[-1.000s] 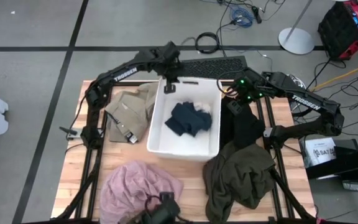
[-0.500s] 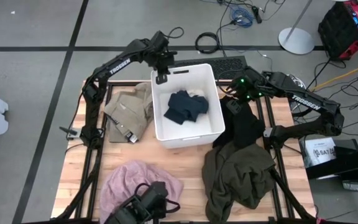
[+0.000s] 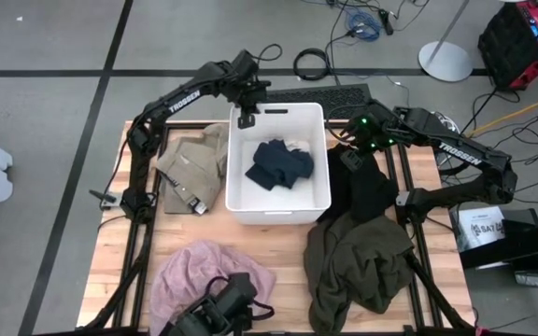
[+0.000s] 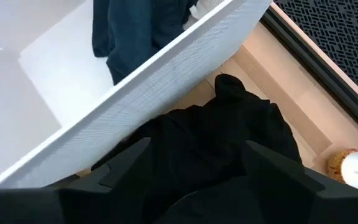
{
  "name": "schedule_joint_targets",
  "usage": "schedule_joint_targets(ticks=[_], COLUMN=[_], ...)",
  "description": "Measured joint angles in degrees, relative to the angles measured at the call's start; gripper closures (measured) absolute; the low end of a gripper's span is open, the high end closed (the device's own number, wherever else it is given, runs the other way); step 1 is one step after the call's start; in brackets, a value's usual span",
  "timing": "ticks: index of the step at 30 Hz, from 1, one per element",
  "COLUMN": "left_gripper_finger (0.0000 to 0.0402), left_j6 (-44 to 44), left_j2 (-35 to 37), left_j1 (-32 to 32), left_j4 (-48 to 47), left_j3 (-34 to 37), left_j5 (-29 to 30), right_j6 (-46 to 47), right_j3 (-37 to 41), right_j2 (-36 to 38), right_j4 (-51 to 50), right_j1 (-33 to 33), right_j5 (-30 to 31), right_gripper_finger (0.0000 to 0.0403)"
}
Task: Sort clothes
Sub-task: Move the white laundry bin to the top center of the table, then put the pink polo shirt into the white laundry bin
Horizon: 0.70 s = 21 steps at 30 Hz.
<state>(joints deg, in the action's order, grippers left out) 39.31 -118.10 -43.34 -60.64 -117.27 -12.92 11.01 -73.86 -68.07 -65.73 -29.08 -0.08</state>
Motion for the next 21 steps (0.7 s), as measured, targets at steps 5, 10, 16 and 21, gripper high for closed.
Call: schedule_joint_targets(ticks=[5,10,16,21], left_gripper_finger=[0.0287,0.0253,0.0247,0.0246], left_j6=[-1.6,-1.2,-2.3,-6.1], left_j2=[1.6,5.7,15.6,24.6], left_j1=[1.4,3.2,5.4,7.9], left_j4=[-2.5,-3.2,-4.1,-5.8], left_j3=[-0.8,-1.0,-1.1,-1.1], left_j5=[4.8,6.8,10.9,7.7], right_j6=[-0.4,-0.4,-0.4,0.2], right_j3=[0.0,0.0,0.0,0.0], right_j2=[0.0,0.0,0.0,0.0], right_j4=[0.5,0.7,0.6,0.6], right_j1=[0.0,0.0,0.0,0.0], right_j5=[0.0,0.0,0.0,0.0], right_gripper_finger=[0.0165,0.0165,0.0165,0.0165])
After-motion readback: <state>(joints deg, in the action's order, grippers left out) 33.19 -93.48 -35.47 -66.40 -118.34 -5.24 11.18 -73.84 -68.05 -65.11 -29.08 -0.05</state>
